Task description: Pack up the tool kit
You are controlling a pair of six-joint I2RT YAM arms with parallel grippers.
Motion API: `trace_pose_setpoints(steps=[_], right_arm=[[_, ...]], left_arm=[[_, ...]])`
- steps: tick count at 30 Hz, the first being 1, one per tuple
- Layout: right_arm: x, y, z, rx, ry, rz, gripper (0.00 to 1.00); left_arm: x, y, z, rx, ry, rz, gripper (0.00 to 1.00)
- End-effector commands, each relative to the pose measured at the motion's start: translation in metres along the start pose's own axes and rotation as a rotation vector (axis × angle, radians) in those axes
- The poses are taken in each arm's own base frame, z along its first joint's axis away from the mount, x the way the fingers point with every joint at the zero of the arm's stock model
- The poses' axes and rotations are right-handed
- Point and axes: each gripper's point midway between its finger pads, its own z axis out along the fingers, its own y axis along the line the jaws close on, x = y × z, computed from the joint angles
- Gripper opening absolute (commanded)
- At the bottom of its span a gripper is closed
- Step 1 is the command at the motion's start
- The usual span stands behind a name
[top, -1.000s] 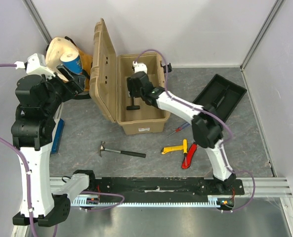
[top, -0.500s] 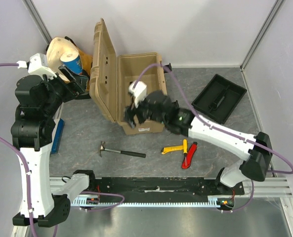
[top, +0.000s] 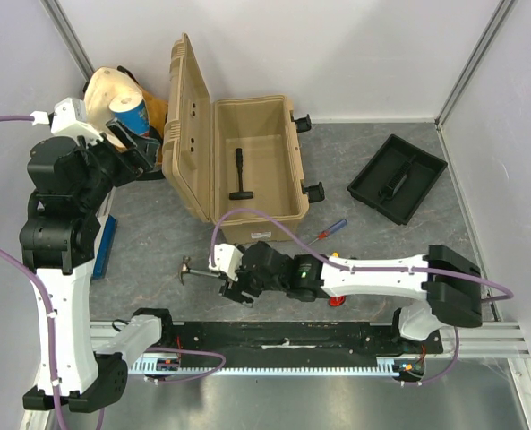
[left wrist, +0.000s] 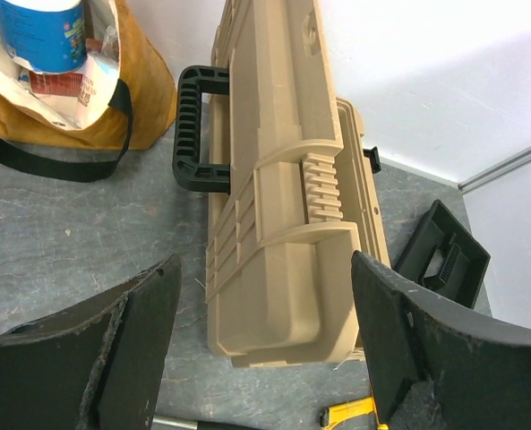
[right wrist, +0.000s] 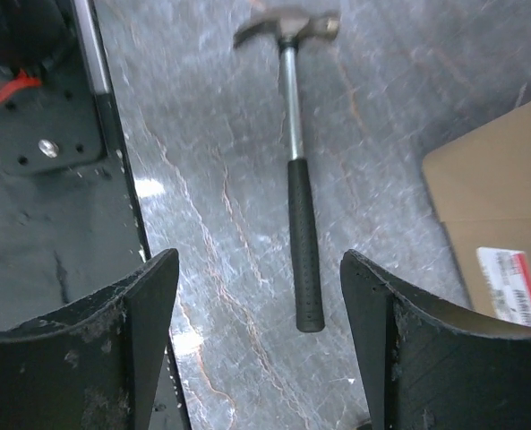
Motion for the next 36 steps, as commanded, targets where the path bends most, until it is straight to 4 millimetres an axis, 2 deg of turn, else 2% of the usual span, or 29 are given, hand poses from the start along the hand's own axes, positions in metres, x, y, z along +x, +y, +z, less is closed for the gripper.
trace_pose_setpoints(steps=[1,4,11,19,26,29,33,36], right_arm=[[0.017,-0.002,0.022,0.062,-0.013,-0.068,0.79],[0.038,0.001,0.032,0.080,0.017,-0.064,0.78],[0.069,-0.008,0.052,0.159,0.066,-0.032,0.77],[0.092,-0.022,0.072,0.233,0.119,0.029,0.74],[0.112,-0.022,0.077,0.156,0.174,0.147,0.68],[0.121,-0.019,0.075,0.134,0.214,0.142,0.57],[0.137,-0.017,0.063,0.134,0.247,0.139,0.32],[0.148,-0.020,0.048,0.158,0.263,0.134,0.02]], left_arm=[[-0.010,-0.004,-0.015,0.012,-0.038,0.023,0.82],[-0.008,-0.002,-0.017,0.001,-0.033,0.028,0.82],[-0.003,0.000,-0.022,0.000,-0.020,0.032,0.82],[-0.002,-0.001,-0.026,0.007,-0.013,0.046,0.82],[-0.003,-0.002,-0.028,0.009,-0.017,0.051,0.82],[-0.002,-0.001,-0.026,0.007,-0.013,0.051,0.82],[-0.002,0.001,-0.026,-0.001,-0.013,0.051,0.82],[-0.001,0.002,-0.024,-0.006,-0.010,0.050,0.82]])
